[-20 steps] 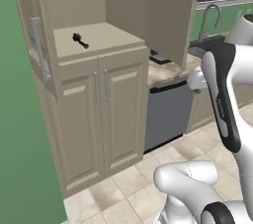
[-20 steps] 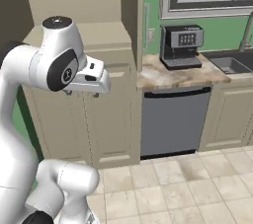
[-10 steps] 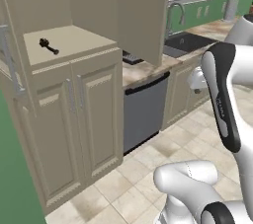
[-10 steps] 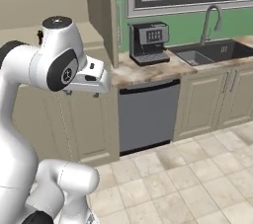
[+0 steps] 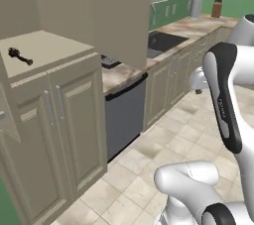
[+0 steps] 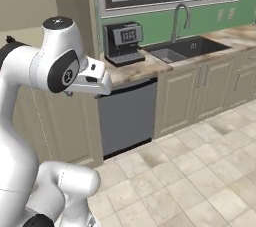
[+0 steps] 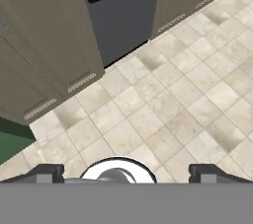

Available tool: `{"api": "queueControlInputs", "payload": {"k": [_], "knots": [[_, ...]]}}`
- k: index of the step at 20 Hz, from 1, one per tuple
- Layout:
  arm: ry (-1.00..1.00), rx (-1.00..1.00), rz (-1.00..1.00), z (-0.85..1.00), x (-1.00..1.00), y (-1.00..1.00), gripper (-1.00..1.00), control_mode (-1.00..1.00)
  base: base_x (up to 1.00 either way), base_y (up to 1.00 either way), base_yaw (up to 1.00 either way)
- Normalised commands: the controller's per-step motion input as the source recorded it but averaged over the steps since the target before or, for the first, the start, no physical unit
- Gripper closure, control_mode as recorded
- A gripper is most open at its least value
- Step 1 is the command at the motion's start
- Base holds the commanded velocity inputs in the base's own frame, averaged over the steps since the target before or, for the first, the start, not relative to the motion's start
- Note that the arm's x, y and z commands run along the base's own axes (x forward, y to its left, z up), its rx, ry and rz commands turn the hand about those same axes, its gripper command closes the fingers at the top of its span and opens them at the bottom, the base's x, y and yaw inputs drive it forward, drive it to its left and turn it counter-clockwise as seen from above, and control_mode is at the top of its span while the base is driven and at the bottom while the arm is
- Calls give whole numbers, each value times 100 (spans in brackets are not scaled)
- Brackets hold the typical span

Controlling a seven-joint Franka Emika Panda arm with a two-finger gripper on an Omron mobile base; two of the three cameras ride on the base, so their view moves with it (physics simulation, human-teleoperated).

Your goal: Pick up the dish brush and bar soap from the sink, and place them back in the cabinet, and close the cabinet doors.

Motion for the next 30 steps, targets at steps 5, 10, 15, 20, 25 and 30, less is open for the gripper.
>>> {"api": "queueControlInputs", "payload": {"k": [5, 10, 15, 20, 25, 30], "knots": [[0, 0, 0, 0, 0, 0, -100, 100, 36, 26, -31], [0, 0, 0, 0, 0, 0, -100, 100, 39, 29, -30], [0, 0, 0, 0, 0, 0, -100, 100, 37, 11, -26], [0, 0, 0, 0, 0, 0, -100, 100, 26, -3, -20], [0, 0, 0, 0, 0, 0, -100, 100, 12, -5, -22], [0, 0, 0, 0, 0, 0, -100, 100, 10, -1, -28]]}}
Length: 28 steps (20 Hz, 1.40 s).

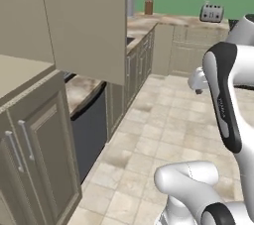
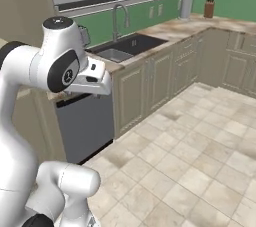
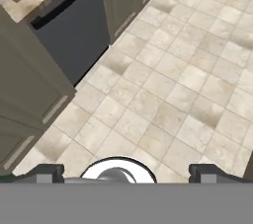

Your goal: Pick up the dish brush and bar soap from the sink, and place them back in the cabinet, and close the cabinet doors.

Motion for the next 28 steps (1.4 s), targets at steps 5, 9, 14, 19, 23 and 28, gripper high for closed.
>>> {"api": "queueControlInputs", "payload": {"k": [5, 9, 14, 19, 23, 28], "knots": [[0, 0, 0, 0, 0, 0, -100, 100, 12, -5, -33], [0, 0, 0, 0, 0, 0, -100, 100, 22, -2, -38], [0, 0, 0, 0, 0, 0, -100, 100, 32, 0, -40], [0, 0, 0, 0, 0, 0, -100, 100, 43, 0, -36], [0, 0, 0, 0, 0, 0, -100, 100, 63, 0, -27], [0, 0, 0, 0, 0, 0, -100, 100, 77, 0, -17]]}}
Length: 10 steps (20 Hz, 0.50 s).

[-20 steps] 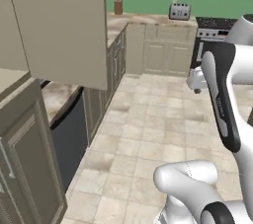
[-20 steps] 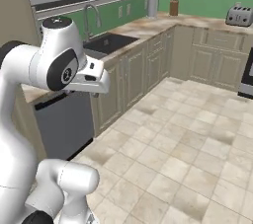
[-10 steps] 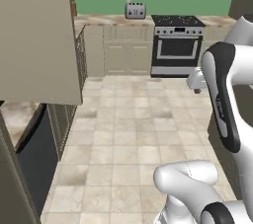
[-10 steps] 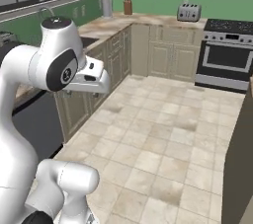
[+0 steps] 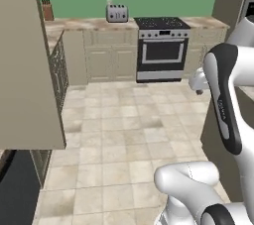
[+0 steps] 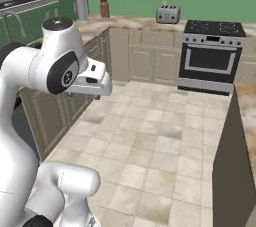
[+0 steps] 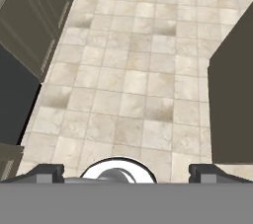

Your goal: Pick up the dish brush and bar soap from the sink, and place them back in the cabinet, and close the cabinet doors.

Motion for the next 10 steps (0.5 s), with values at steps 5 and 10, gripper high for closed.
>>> {"api": "queueControlInputs", "payload": {"k": [5, 10], "knots": [[0, 0, 0, 0, 0, 0, -100, 100, 79, -12, -13], [0, 0, 0, 0, 0, 0, -100, 100, 86, -10, -8]]}}
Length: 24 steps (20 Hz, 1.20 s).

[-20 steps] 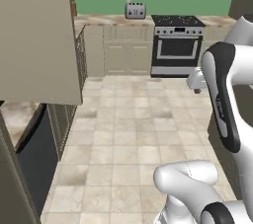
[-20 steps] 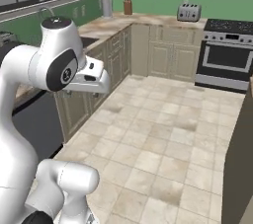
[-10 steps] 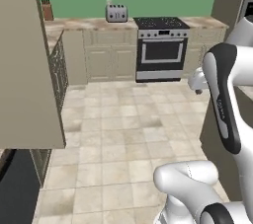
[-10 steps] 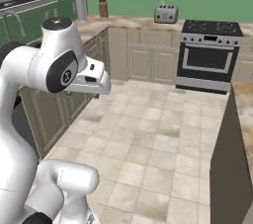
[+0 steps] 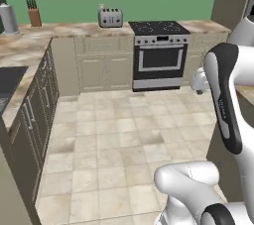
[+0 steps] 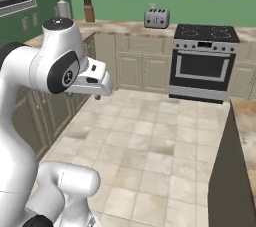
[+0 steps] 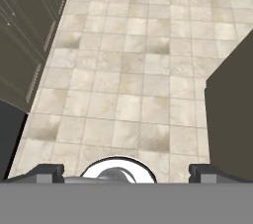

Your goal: Pick up the dish brush and bar soap from the sink, and place them back in the cabinet, and close the cabinet doors.

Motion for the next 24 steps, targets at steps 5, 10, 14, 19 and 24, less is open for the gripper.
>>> {"api": "queueControlInputs", "payload": {"k": [5, 10, 14, 19, 24], "knots": [[0, 0, 0, 0, 0, 0, -100, 100, 82, -18, -5], [0, 0, 0, 0, 0, 0, -100, 100, 82, -21, -2], [0, 0, 0, 0, 0, 0, -100, 100, 85, -24, 0], [0, 0, 0, 0, 0, 0, -100, 100, 80, -23, 0], [0, 0, 0, 0, 0, 0, -100, 100, 69, -28, 0]]}}
